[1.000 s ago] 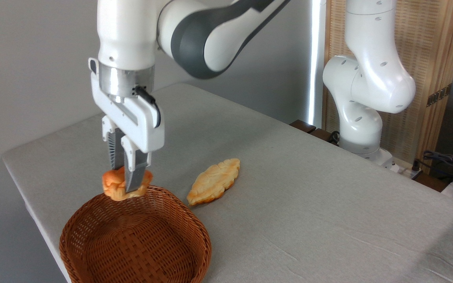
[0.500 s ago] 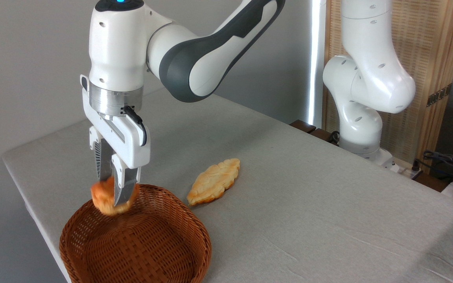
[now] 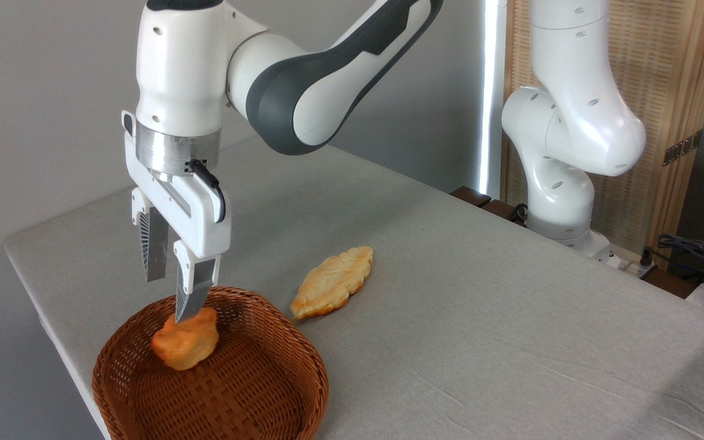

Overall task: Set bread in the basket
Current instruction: 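Lower the orange roll into the basket and open the gripper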

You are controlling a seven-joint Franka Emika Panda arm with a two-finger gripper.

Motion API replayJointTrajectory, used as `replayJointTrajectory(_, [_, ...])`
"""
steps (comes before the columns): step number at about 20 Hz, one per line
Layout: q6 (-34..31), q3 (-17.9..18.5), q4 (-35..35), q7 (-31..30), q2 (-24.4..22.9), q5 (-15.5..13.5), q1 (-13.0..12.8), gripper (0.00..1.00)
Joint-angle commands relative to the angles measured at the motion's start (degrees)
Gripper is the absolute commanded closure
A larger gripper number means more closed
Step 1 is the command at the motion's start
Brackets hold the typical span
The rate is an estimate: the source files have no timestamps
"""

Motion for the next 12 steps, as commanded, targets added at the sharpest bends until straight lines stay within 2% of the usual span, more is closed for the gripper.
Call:
replayJointTrajectory(1, [-2.55,2.25,0.15,-0.67,-3.42,-0.55,0.36,0.00])
replayJointTrajectory(5, [-9.58,4.46,0.23,-0.58,-7.38,-0.46,0.27,0.00])
replayJointTrajectory(8, [-13.45,4.28,0.15,-0.58,-7.38,4.97,0.18,0.00])
replayJointTrajectory(12, [-16.71,4.46,0.15,-0.67,-7.56,5.43,0.09,0.00])
